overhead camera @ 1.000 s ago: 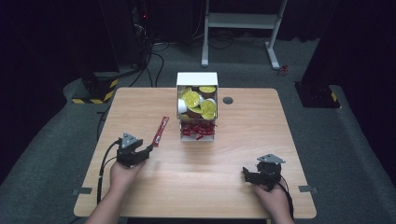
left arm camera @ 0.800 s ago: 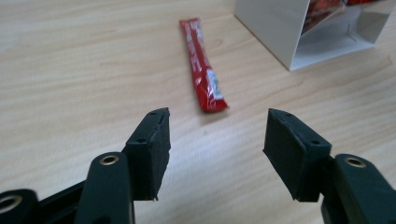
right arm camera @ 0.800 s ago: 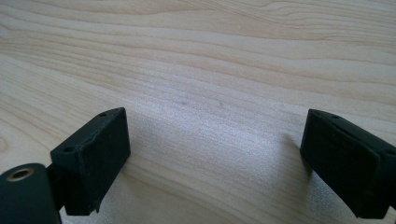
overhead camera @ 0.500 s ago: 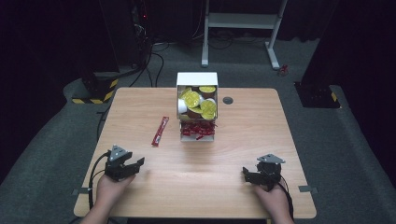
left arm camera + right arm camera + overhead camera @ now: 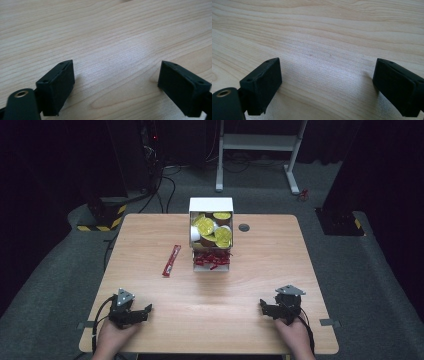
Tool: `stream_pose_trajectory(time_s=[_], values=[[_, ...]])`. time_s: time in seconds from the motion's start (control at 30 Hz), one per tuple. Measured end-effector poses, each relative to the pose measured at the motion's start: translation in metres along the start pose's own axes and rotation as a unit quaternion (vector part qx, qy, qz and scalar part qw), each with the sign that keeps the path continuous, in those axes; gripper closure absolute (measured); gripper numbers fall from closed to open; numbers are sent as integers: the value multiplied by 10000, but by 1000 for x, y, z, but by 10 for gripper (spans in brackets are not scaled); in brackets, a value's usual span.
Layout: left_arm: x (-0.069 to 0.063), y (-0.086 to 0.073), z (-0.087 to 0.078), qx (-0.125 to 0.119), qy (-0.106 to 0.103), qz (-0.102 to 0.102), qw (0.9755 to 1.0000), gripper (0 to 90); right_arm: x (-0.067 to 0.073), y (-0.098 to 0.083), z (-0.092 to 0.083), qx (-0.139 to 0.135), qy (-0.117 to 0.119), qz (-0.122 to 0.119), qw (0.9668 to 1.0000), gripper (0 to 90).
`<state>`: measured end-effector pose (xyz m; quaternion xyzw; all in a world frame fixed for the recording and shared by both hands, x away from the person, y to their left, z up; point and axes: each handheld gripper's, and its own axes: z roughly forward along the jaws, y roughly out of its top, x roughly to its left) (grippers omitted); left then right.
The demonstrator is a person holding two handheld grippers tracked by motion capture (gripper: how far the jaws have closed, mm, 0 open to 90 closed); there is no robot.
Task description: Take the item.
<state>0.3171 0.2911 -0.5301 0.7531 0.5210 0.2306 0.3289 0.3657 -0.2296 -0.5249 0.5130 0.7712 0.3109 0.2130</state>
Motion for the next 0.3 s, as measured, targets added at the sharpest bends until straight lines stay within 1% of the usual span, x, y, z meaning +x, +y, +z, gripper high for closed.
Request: stream_pose_trajectory(time_s=[0.07,0.3], values=[[-1,0,0,0,37,1,10000,139,0,0,0,0,-3,-1,10000,86],[-1,0,0,-8,40,-3,10000,140,0,0,0,2,-21,8,10000,86]])
